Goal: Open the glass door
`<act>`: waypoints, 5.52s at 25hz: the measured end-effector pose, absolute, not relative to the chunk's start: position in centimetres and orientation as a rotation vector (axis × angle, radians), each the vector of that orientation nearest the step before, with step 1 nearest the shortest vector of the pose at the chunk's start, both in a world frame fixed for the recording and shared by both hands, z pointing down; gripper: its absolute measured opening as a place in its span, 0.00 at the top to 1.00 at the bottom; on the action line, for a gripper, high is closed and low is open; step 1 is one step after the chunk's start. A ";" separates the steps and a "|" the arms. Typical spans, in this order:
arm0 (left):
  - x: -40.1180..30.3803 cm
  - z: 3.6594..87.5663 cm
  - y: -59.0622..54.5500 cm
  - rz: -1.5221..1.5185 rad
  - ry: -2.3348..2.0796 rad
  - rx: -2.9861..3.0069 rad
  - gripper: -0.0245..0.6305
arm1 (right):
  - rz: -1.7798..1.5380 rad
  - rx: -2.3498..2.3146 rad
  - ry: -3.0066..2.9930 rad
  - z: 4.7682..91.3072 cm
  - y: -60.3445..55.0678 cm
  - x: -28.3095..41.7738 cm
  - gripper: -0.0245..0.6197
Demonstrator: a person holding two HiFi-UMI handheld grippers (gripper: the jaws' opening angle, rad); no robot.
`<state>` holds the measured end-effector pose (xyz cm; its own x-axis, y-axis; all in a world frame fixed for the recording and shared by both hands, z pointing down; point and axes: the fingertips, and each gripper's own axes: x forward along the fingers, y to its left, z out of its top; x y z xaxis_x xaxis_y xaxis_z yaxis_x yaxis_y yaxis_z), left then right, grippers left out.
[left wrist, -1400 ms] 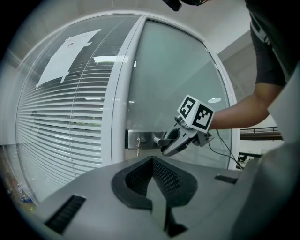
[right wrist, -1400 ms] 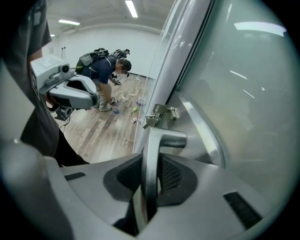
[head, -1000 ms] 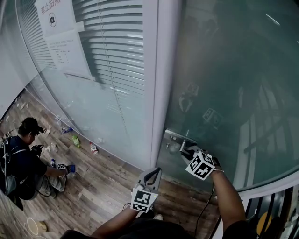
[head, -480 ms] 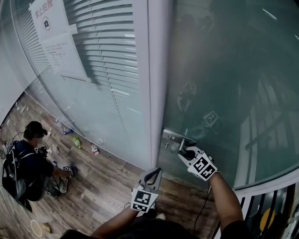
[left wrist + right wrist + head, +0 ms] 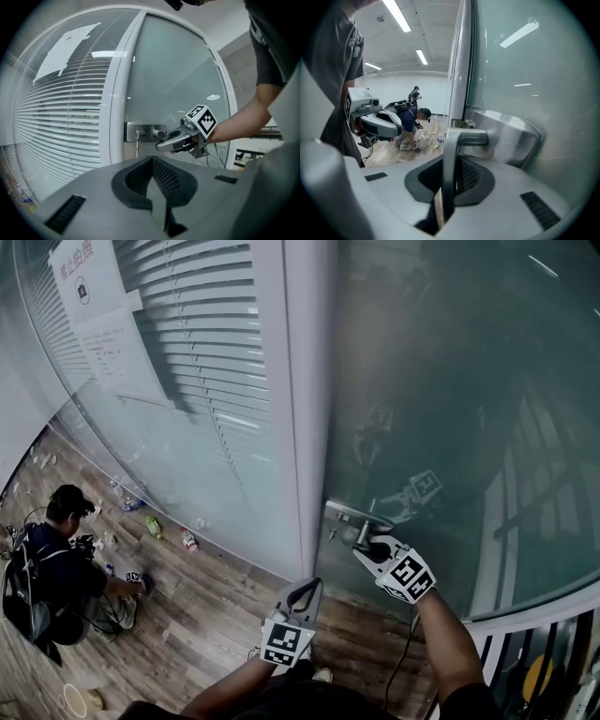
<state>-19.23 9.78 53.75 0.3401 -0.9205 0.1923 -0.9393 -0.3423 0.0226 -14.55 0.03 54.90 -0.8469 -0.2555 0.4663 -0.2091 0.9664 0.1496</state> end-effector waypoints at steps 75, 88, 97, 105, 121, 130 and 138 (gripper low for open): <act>3.7 52.4 -46.0 0.186 -1.518 2.618 0.96 | 0.246 1.268 -2.249 57.1 -64.5 18.4 0.93; 4.9 54.3 -53.5 0.223 -1.496 2.589 0.96 | 0.347 1.489 -2.110 56.8 -73.1 32.8 0.93; 8.6 54.7 -56.7 0.255 -1.550 2.551 0.96 | 0.394 1.612 -2.003 56.8 -77.3 43.8 0.93; 11.6 55.2 -58.4 0.279 -1.562 2.560 0.96 | 0.470 1.694 -1.949 57.3 -79.6 51.8 0.93; 15.4 56.1 -59.6 0.313 -1.527 2.563 0.96 | 0.553 1.779 -1.876 57.7 -81.0 60.3 0.93; 18.6 54.5 -59.0 0.207 -1.495 2.598 0.96 | 0.654 1.617 -1.818 56.5 -80.2 59.7 0.84; 17.9 52.9 -54.7 0.119 -1.580 2.603 0.96 | 0.215 2.022 -1.925 45.7 -72.6 59.2 0.72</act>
<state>17.91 -54.69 52.93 0.4608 -0.8800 0.1155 -0.8873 -0.4594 0.0398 59.16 -72.57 45.68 0.0704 -0.9384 0.3382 -0.9900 -0.0241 0.1391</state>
